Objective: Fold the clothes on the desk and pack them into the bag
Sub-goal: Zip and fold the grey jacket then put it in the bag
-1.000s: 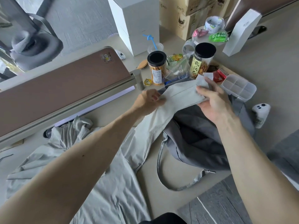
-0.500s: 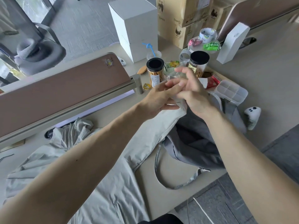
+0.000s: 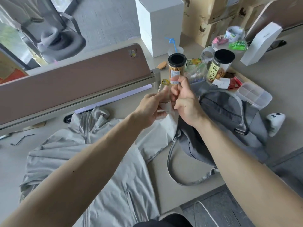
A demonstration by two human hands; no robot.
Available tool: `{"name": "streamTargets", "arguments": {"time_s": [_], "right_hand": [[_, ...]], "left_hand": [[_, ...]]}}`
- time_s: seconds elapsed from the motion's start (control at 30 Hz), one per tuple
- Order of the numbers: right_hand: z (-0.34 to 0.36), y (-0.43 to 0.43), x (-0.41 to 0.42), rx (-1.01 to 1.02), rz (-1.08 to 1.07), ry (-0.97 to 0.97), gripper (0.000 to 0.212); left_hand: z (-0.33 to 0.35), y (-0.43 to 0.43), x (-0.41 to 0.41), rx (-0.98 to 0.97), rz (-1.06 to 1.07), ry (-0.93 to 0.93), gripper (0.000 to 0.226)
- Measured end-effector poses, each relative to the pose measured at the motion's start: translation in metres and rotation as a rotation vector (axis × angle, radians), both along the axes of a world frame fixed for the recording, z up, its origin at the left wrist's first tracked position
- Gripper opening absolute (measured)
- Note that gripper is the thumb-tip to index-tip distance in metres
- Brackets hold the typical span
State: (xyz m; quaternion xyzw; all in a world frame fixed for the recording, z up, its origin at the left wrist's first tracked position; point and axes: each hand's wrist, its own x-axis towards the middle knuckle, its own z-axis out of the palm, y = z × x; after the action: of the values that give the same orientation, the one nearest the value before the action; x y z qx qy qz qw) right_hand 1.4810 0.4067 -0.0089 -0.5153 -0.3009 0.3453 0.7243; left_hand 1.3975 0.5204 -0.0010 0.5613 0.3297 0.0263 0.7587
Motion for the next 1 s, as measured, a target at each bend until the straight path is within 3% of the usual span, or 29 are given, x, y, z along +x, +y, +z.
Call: {"name": "streamTargets", "arguments": {"time_s": [0.07,0.17,0.27,0.37,0.47,0.63,0.7,0.8,0.9,1.0], "right_hand": [[-0.001,0.008,-0.006,0.038,0.041,0.051,0.068],[-0.004,0.012,-0.003,0.005,0.002,0.122,0.061],[-0.021,0.012,0.017,-0.209,-0.040,-0.069,0.053],[-0.047,0.017,0.029,-0.422,0.279,-0.224,0.054],[-0.066,0.033,0.018,-0.475,0.622,-0.247,0.058],[-0.079,0.078,-0.014,-0.563,0.810,-0.395,0.073],[-0.085,0.092,-0.023,-0.599,0.857,-0.511,0.059],[-0.097,0.108,-0.030,-0.701,0.895,-0.730,0.020],[-0.115,0.116,-0.032,-0.742,0.906,-0.846,0.018],[-0.124,0.116,-0.039,-0.772,0.882,-0.821,0.008]], "left_hand": [[-0.003,0.008,-0.009,0.066,0.109,0.053,0.020],[-0.004,0.025,-0.029,0.165,0.202,0.101,0.015],[0.007,0.041,-0.059,0.135,0.184,0.045,0.016],[0.023,0.052,-0.088,0.126,0.108,-0.004,0.018],[0.036,0.062,-0.116,0.140,0.104,-0.036,0.020],[0.049,0.079,-0.160,0.171,0.182,-0.027,0.020],[0.052,0.088,-0.178,0.194,0.216,-0.013,0.021],[0.054,0.101,-0.203,0.210,0.257,-0.009,0.021],[0.053,0.113,-0.227,0.231,0.284,0.001,0.021],[0.045,0.126,-0.247,0.247,0.344,0.024,0.020]]}}
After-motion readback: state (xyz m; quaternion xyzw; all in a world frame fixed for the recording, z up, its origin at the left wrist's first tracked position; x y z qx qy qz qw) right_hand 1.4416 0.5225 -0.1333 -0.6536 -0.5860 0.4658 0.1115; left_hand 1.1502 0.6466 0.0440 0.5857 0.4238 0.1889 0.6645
